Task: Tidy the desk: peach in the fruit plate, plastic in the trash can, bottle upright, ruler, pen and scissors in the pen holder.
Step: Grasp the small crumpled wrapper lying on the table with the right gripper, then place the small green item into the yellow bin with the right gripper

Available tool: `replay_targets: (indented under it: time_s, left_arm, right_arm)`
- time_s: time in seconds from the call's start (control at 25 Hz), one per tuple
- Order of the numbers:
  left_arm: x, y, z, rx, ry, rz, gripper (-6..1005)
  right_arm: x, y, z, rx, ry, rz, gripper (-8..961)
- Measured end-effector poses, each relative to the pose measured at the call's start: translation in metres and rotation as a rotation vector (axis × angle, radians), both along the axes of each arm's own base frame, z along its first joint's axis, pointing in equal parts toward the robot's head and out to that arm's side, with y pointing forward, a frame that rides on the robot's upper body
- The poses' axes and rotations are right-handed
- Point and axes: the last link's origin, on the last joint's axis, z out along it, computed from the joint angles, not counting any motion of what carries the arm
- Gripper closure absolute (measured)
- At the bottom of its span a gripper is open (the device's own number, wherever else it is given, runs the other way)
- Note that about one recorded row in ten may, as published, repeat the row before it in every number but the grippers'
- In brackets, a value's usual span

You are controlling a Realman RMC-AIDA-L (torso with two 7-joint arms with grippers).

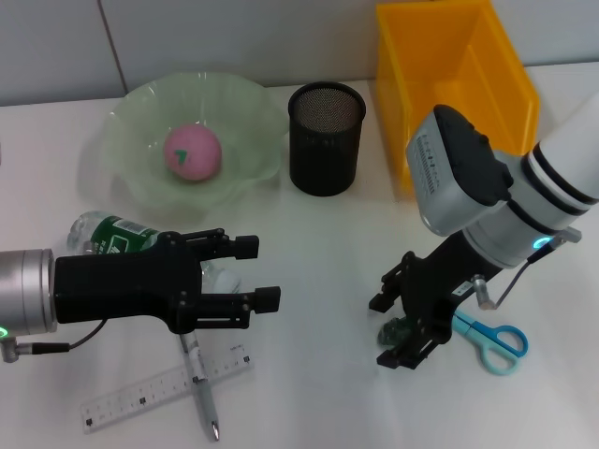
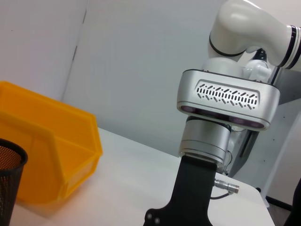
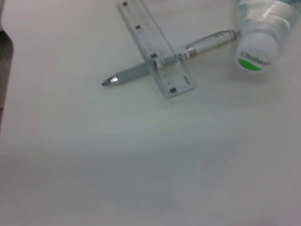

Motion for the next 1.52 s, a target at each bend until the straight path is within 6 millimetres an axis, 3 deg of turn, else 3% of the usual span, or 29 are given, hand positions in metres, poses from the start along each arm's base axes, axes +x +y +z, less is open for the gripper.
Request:
replay_targets:
  time_s: [1.12, 1.36, 1.52]
  left_arm:
    - [0.0, 0.0, 0.001, 0.003, -0.01, 0.008, 181]
    - [0.0, 0.0, 0.001, 0.001, -0.012, 0.007, 181]
    - [0.001, 0.0, 0.001, 0.002, -0.011, 0.004, 181]
  right_arm:
    - [0.008, -0.004, 0.004, 0.008, -0.027, -0.001, 187]
    - [0.008, -0.003, 0.006, 0.022, -0.018, -0.012, 369]
    - [0.007, 0.001, 0.013, 0.046, 0.009, -0.029, 570]
